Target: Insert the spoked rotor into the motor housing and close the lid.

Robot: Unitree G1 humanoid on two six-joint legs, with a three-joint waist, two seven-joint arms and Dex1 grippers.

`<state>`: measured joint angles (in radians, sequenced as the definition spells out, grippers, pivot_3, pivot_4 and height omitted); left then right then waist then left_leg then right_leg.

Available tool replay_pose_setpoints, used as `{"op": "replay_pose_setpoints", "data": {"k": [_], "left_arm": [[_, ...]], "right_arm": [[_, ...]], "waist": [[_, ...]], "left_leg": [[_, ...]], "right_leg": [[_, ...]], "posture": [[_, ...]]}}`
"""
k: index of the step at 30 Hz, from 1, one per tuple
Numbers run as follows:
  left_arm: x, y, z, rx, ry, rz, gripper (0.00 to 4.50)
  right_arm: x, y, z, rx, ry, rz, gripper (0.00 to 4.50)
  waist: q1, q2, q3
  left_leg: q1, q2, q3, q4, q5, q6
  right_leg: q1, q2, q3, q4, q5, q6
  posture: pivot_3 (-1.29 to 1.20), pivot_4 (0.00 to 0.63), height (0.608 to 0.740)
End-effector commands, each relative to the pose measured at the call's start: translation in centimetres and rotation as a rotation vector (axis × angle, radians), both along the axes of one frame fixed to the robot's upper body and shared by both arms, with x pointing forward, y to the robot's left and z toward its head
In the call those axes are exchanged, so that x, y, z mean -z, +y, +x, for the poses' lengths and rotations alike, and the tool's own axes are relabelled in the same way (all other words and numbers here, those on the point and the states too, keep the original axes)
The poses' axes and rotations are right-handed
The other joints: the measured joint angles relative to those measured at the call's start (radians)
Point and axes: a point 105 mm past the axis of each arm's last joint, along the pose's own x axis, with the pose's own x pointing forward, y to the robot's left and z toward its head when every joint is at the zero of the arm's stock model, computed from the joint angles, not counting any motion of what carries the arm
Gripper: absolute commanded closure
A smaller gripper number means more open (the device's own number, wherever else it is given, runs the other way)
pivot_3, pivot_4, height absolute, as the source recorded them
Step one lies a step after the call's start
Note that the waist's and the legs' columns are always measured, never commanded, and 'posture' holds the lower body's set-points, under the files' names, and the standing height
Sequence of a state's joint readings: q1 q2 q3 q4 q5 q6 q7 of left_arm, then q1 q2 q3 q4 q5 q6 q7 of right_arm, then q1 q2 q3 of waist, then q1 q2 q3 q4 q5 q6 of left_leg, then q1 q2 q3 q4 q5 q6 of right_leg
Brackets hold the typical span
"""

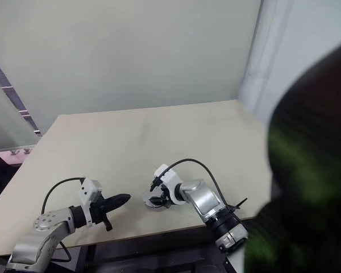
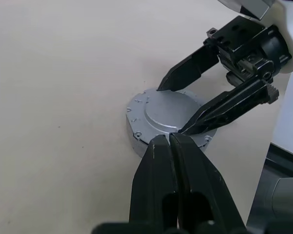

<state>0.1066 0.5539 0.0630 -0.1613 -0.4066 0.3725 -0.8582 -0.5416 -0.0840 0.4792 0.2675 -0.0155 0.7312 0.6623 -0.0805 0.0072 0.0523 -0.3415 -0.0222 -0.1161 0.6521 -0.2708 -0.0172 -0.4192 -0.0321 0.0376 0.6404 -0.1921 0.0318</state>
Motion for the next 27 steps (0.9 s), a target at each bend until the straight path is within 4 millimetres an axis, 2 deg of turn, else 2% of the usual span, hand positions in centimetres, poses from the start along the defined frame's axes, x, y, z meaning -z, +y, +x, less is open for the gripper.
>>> {"op": "replay_pose_setpoints", "data": {"k": [1, 9, 15, 20, 27], "left_arm": [[-1.0, 0.2, 0.4, 0.007, -0.040, 0.010, 4.50], [-1.0, 0.0, 0.5, 0.007, -0.045, 0.009, 4.50], [-0.5, -0.8, 1.4, 0.024, -0.075, 0.036, 4.50], [0.9, -1.6, 2.6, 0.029, -0.076, 0.096, 4.50], [3.6, -2.4, 2.7, 0.048, -0.002, 0.140, 4.50]], "right_arm": [[1.7, -1.0, 0.0, 0.022, 0.003, -0.135, 1.28], [2.0, -0.8, -0.4, 0.021, 0.039, -0.167, 1.28], [1.9, -1.2, -0.2, 0.023, 0.045, -0.178, 1.28], [2.2, -1.4, -0.5, 0.013, 0.062, -0.187, 1.28], [2.2, -1.6, -0.8, 0.005, 0.073, -0.194, 1.28]], "waist": [[-0.001, 0.000, 0.000], [-0.001, 0.000, 0.000], [-0.001, 0.000, 0.000], [-0.001, 0.000, 0.000], [-0.001, 0.000, -0.001]], "left_leg": [[0.000, 0.000, 0.000, 0.000, 0.000, 0.000], [0.000, 0.000, 0.000, 0.000, 0.000, 0.001], [0.000, 0.000, 0.000, 0.000, 0.000, 0.001], [0.000, 0.000, 0.000, 0.000, 0.000, 0.001], [0.000, -0.001, -0.001, -0.001, 0.001, 0.001]], "right_leg": [[0.000, 0.000, 0.000, 0.000, 0.000, 0.000], [-0.002, 0.000, 0.000, 0.000, 0.000, 0.000], [-0.002, 0.000, 0.000, 0.000, 0.000, 0.000], [-0.001, 0.000, 0.000, 0.000, 0.000, 0.000], [-0.001, 0.000, 0.000, 0.000, 0.000, 0.000]], "posture": [[0.00, 0.000, 0.740], [0.00, 0.000, 0.740], [0.00, 0.000, 0.740], [0.00, 0.000, 0.740], [0.00, 0.000, 0.740]]}}
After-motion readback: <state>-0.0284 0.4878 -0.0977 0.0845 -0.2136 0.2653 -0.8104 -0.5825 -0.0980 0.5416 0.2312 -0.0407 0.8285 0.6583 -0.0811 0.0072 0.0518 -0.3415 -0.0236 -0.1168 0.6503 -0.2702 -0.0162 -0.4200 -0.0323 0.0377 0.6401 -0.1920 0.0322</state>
